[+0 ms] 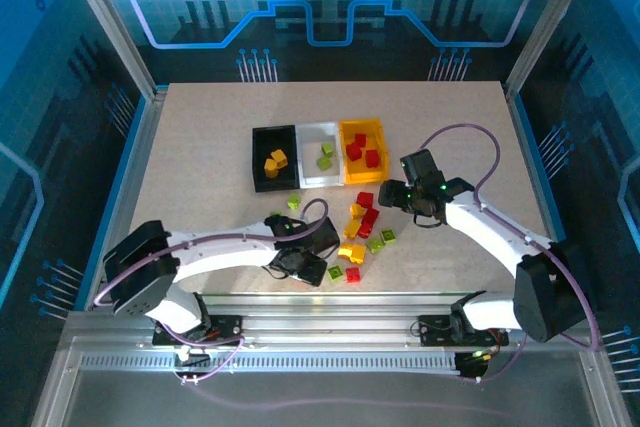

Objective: Sort the legos into containers by color

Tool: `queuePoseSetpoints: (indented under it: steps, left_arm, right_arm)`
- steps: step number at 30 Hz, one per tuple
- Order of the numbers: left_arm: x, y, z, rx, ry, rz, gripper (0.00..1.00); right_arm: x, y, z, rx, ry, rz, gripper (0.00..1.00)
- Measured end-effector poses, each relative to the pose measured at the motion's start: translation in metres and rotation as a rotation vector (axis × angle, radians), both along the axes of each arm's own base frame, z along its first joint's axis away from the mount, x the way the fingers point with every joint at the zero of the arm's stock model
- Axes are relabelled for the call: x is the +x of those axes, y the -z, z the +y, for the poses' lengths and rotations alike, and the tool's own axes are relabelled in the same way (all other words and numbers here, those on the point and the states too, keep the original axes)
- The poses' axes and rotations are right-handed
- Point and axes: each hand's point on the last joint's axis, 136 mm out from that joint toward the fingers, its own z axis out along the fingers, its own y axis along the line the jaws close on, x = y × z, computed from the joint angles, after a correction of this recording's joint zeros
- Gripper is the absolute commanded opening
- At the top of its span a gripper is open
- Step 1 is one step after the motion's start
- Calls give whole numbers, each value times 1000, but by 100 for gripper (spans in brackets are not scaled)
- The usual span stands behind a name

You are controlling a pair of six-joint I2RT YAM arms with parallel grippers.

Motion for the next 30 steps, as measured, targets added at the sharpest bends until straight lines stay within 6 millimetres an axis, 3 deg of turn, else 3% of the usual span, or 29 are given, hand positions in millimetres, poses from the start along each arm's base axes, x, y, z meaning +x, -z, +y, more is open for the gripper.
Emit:
queuePoseSetpoints:
  steps: [4, 7, 15, 19, 23, 30]
  left_arm:
    - [2, 12, 3, 47, 0, 8, 66]
    - [1, 20, 4, 70, 4, 23, 56]
    - [5, 19, -3, 46, 6, 10, 35]
    - [8, 15, -6, 32, 1, -1, 34]
    - [27, -12, -16, -57, -35, -58, 35]
    - [116, -96, -47, -319, -155, -281, 35]
  right_arm:
    - [0, -3, 0, 3, 1, -8, 78]
    - [0, -7, -2, 8, 5, -19, 78]
    - [1, -9, -5, 10, 15, -26, 78]
    - [2, -9, -6, 11, 18, -27, 78]
    - [3, -13, -8, 12, 27, -39, 78]
    - [4, -15, -13, 15, 44, -45, 78]
